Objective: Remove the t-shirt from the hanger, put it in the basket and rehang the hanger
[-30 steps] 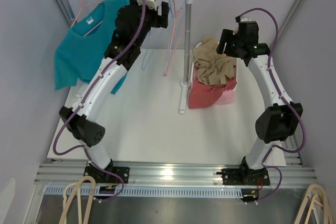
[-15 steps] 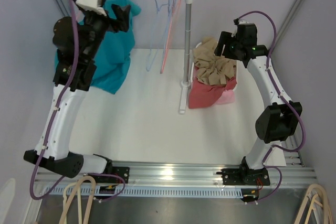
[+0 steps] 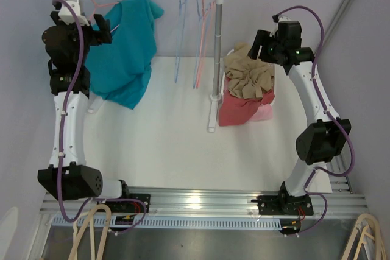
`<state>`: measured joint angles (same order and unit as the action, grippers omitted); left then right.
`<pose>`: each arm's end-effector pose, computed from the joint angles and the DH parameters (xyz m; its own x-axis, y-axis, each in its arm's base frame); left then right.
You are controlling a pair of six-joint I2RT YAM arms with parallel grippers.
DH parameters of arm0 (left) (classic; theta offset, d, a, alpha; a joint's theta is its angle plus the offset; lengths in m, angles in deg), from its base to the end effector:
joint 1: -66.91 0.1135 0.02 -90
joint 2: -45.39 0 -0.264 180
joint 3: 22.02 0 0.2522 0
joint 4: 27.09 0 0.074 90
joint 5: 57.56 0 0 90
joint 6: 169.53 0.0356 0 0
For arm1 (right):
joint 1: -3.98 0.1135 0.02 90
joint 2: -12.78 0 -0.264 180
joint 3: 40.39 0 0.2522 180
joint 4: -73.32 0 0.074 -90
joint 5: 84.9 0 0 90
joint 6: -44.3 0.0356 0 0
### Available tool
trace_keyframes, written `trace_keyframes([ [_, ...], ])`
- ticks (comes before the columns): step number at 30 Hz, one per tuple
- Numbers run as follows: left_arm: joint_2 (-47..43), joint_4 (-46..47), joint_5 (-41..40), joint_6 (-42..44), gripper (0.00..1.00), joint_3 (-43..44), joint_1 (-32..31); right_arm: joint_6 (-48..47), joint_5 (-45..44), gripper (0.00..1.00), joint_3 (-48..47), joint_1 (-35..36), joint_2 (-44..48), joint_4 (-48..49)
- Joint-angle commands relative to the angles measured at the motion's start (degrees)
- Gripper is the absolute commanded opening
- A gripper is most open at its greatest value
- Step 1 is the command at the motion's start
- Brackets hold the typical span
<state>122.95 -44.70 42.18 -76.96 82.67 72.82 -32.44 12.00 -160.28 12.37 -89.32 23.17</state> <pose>0.2942 0.0244 0.5043 0.1672 0.0617 -0.9840 0.0570 0.9958 0.0722 0.4029 0.0637 0.3902 -0.5716 0.1459 -0.8074 -0.1173 0.9594 0.2563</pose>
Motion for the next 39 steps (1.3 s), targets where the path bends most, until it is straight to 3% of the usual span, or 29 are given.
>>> trace_keyframes([
  [1,1.71,6.22,3.88,-1.94,0.93,1.88,6.63,-0.51,1.98,0.73,-6.98,-0.38,-2.22,-0.88],
  [4,4.79,8.34,6.52,-6.17,0.91,4.85,9.29,-0.69,1.98,0.73,-11.63,-0.38,-4.32,-2.99],
  [16,19.36,4.21,12.85,-9.24,0.93,20.41,10.17,-0.16,1.63,0.73,-17.88,-0.38,-8.55,-3.17],
  [20,25.09,-2.11,17.75,-10.92,0.89,30.06,10.87,-0.25,0.75,0.75,-20.43,-0.38,-9.87,-4.13],
  [24,28.08,-2.65,18.91,-11.53,0.85,32.81,10.87,-0.34,0.40,0.75,-21.32,-0.47,-10.22,-4.31],
  [27,30.27,-3.43,19.53,-11.97,0.79,35.18,10.96,-0.25,-0.13,0.75,-21.23,-0.47,-10.13,-4.31],
  [34,31.78,-4.05,21.46,-14.08,0.49,35.89,10.96,0.02,0.22,0.75,-21.32,-0.47,-10.48,-3.96],
  [37,31.95,-4.05,21.81,-14.87,0.45,35.80,10.96,-0.07,0.05,0.75,-21.40,-0.47,-10.48,-4.05],
  [39,32.04,-3.79,22.34,-15.05,0.29,35.80,10.88,-0.07,0.05,0.75,-21.32,-0.47,-10.31,-4.14],
])
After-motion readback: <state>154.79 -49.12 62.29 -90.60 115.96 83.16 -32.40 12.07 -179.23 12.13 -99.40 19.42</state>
